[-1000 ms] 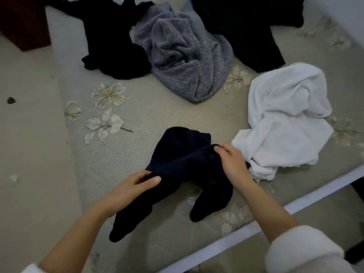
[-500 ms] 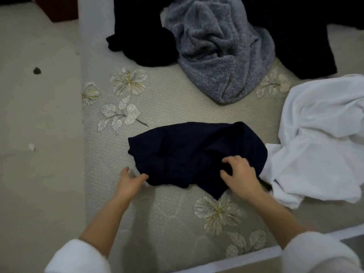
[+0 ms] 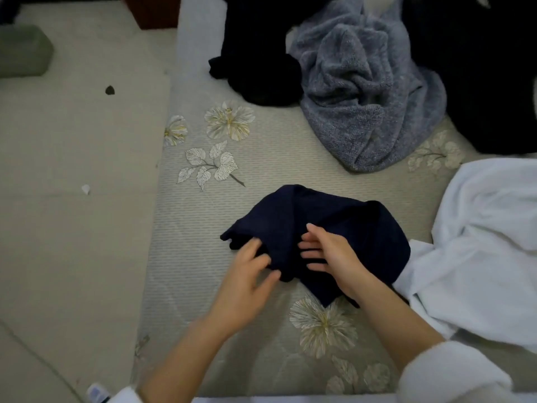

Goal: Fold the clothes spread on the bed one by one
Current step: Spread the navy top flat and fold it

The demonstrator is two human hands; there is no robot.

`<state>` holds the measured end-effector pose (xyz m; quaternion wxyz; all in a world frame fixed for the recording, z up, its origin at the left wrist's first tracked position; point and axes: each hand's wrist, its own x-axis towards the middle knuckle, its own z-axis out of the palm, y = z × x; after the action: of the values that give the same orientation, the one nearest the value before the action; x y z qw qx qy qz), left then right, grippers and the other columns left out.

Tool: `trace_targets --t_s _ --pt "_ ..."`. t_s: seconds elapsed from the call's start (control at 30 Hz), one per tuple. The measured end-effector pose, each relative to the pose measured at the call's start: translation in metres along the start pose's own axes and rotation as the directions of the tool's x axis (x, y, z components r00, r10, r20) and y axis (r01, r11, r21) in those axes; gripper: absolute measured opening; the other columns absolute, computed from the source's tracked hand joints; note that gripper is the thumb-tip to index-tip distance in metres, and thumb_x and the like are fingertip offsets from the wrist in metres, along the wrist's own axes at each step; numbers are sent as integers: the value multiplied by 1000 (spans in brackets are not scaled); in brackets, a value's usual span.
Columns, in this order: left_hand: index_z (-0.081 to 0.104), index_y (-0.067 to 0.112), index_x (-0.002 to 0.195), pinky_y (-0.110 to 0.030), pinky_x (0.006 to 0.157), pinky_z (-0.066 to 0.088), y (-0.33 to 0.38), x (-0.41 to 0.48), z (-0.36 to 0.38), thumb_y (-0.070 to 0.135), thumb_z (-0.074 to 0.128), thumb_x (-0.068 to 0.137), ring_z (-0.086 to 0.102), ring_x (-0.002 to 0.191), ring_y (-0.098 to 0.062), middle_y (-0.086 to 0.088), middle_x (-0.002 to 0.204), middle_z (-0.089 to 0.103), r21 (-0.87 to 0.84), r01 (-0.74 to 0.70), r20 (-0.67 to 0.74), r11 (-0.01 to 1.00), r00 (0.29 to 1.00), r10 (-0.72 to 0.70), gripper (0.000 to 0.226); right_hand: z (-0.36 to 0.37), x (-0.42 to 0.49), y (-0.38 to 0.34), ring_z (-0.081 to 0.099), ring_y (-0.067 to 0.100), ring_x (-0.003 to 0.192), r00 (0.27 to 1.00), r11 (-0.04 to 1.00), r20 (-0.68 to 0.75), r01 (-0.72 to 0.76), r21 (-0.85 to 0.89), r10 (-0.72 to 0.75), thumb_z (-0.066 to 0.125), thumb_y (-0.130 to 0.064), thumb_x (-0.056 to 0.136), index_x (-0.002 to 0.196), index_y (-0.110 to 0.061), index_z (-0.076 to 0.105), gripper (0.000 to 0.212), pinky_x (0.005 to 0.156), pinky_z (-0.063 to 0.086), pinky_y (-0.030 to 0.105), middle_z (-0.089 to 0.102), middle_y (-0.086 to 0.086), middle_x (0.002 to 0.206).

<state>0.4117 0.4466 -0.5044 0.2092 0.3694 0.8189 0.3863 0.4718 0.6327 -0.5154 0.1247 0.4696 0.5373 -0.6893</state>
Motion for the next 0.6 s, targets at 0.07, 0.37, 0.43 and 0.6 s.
trace_targets --t_s 0.07,0.37,0.43,0.6 --pt "61 21 118 -16 115 11 7 -19 13 16 59 91 11 143 0 15 152 25 13 -19 118 1000 993 17 28 12 -2 -5 70 18 89 981 991 157 -126 39 118 62 -49 86 104 -17 69 38 73 57 33 74 3 101" --pt "45 15 131 -3 93 24 -12 -42 14 10 59 87 42 124 -13 7 127 42 -173 467 -345 867 796 -498 46 27 -26 -15 70 26 96 996 991 68 55 120 -64 52 -2 92 104 -4 69 20 81 56 36 73 10 103" --pt "34 16 142 -18 107 21 -12 -26 7 23 64 87 30 134 -15 2 143 35 -199 498 -282 844 796 -536 63 25 -47 -28 70 27 96 984 988 134 105 111 -119 50 -2 93 106 -2 68 23 73 58 32 73 12 103" --pt "61 19 124 -38 98 42 23 -4 -9 18 63 88 53 116 -22 -5 124 59 -104 429 -98 897 893 -439 37 8 -105 -71 70 27 92 952 957 198 188 221 -233 49 -2 93 107 4 65 22 70 56 29 72 17 100"
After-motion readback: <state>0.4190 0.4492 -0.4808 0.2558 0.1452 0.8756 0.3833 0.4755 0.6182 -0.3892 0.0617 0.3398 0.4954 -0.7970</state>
